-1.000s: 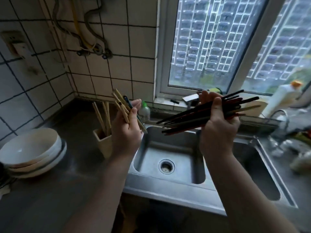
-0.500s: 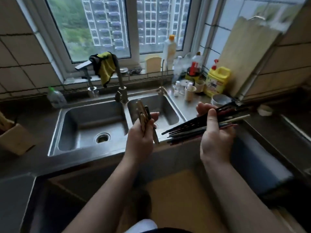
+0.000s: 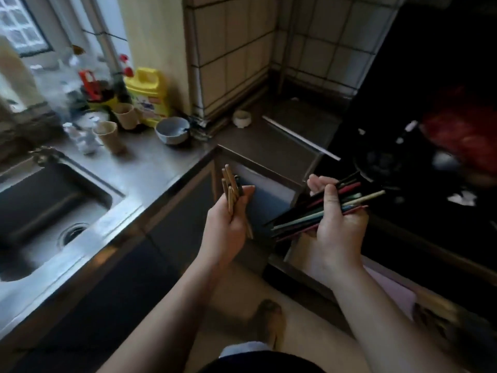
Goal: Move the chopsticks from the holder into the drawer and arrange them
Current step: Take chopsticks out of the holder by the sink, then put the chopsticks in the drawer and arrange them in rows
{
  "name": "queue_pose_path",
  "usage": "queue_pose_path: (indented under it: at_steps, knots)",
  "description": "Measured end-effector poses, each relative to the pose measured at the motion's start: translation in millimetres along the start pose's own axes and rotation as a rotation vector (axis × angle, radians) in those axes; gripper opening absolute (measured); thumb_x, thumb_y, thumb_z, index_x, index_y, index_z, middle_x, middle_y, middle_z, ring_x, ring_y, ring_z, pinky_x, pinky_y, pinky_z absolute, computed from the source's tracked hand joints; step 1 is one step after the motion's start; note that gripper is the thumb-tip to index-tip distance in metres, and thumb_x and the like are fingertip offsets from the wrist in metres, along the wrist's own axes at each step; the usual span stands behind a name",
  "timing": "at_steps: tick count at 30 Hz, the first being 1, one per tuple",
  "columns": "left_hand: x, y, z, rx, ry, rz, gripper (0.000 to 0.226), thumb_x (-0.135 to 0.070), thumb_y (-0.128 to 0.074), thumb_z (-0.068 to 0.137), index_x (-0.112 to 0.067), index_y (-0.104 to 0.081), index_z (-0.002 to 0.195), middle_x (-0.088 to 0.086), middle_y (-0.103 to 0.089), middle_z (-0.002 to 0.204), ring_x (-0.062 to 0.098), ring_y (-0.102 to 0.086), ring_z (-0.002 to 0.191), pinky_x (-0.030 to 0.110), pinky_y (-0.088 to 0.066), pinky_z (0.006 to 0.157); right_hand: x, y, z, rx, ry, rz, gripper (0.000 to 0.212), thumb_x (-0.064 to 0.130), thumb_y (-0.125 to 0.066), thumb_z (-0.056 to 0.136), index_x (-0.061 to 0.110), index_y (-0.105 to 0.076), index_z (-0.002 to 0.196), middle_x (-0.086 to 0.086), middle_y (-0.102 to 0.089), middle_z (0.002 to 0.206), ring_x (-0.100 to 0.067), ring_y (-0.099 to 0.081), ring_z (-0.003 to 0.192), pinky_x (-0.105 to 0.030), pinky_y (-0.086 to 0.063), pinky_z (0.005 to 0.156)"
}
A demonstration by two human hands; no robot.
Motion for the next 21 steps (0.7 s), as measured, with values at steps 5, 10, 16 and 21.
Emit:
queue_pose_path:
  at_steps: [5,10,16,21]
  knots:
    - [7.6,-105.1,46.0,0.248,0.041,-0.049,0.027,-0.017,-0.047,0.102,-0.030,-0.065,0.117,-0.016,-0.067,0.116,-0.005,-0.059,0.113,0.017,-0.045,0.096,-14.2,70.7,66.6,-0.174,0.024,-0.104,0.026,0.012,-0.047,0.100,0.022,-0.070,0.092,-0.010,-0.073,0.105,-0.022,-0.068,0.106,-0.048,-0.046,0.103]
    - [15.5,-191.5,76.9,0.450,0.115,-0.060,0.027,-0.018,-0.046,0.102,-0.025,-0.064,0.122,-0.020,-0.067,0.114,-0.009,-0.058,0.112,0.009,-0.043,0.093,-32.5,131.1,116.1,-0.296,-0.024,-0.168,0.026,0.012,-0.046,0.100,0.020,-0.069,0.093,-0.013,-0.072,0.106,-0.025,-0.068,0.106,-0.049,-0.046,0.103]
    - [50.9,-274.2,90.5,0.686,0.210,-0.043,0.028,-0.019,-0.047,0.102,-0.023,-0.064,0.124,-0.017,-0.067,0.110,-0.014,-0.058,0.104,0.008,-0.042,0.090,-55.6,191.8,143.2,-0.471,-0.090,-0.277,0.023,0.012,-0.043,0.101,0.016,-0.066,0.097,-0.009,-0.072,0.107,-0.020,-0.068,0.106,-0.044,-0.047,0.103]
    - [88.7,-328.4,78.1,0.825,0.287,-0.007,0.027,-0.024,-0.050,0.101,-0.022,-0.064,0.124,0.000,-0.069,0.116,0.000,-0.061,0.104,0.019,-0.046,0.092,-88.0,238.3,148.1,-0.587,-0.133,-0.376,0.023,0.019,-0.047,0.101,0.027,-0.067,0.097,-0.005,-0.073,0.107,-0.021,-0.068,0.107,-0.048,-0.047,0.103]
Point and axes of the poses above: each hand's wrist, its own z-axis towards the middle knuckle, its own y-axis out of the back of the hand, x = y × z, the point moved 3 cm from there along z, towards the middle knuckle
